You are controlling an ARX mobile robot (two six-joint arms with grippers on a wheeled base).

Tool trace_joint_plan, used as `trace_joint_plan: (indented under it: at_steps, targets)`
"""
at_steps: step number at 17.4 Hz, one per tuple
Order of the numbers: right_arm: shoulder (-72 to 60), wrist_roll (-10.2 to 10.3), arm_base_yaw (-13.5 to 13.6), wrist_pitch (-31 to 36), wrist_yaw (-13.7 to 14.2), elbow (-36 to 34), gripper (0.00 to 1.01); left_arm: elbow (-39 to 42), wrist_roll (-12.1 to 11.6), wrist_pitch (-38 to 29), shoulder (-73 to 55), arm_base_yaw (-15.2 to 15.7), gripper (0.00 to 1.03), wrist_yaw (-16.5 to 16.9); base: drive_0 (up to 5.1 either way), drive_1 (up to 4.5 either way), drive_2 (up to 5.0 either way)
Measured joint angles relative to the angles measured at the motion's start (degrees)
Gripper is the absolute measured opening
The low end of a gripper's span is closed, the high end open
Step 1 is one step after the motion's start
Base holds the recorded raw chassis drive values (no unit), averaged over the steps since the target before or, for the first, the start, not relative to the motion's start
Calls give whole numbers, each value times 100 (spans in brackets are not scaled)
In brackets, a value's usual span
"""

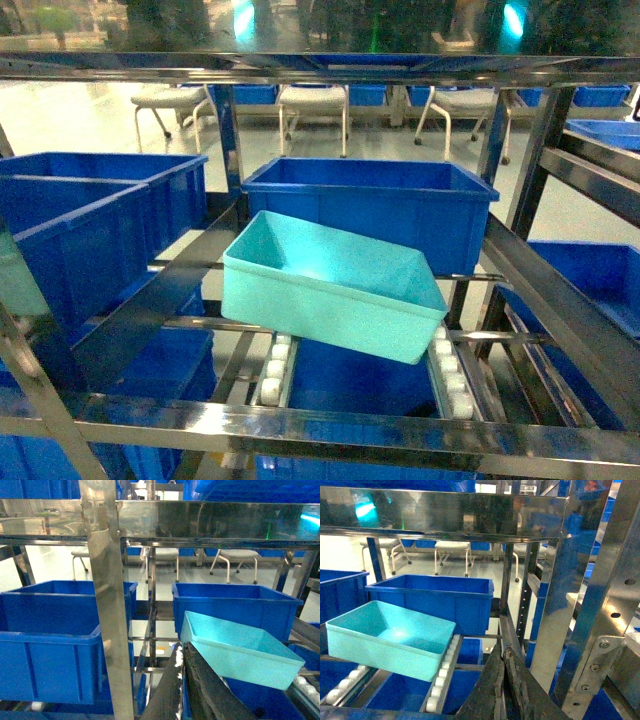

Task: Organize blue bins on left shelf correctly

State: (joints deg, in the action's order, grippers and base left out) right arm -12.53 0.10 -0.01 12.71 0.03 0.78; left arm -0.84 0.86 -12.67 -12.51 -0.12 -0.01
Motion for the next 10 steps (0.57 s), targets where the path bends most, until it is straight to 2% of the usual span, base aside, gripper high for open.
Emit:
trace_joint_plan:
  at_steps: [4,6,10]
  targets:
    - [348,-2,0,-411,0,2,2,-4,0,505,420,0,2,-2,0,0,0]
    - [887,0,0,-1209,0,7,2,-4,0,1300,953,0,2,0,0,0,0]
    - [1226,-9,0,-1294,-4,7,2,-2,-2,1296,1193,0,2,-2,0,0,0]
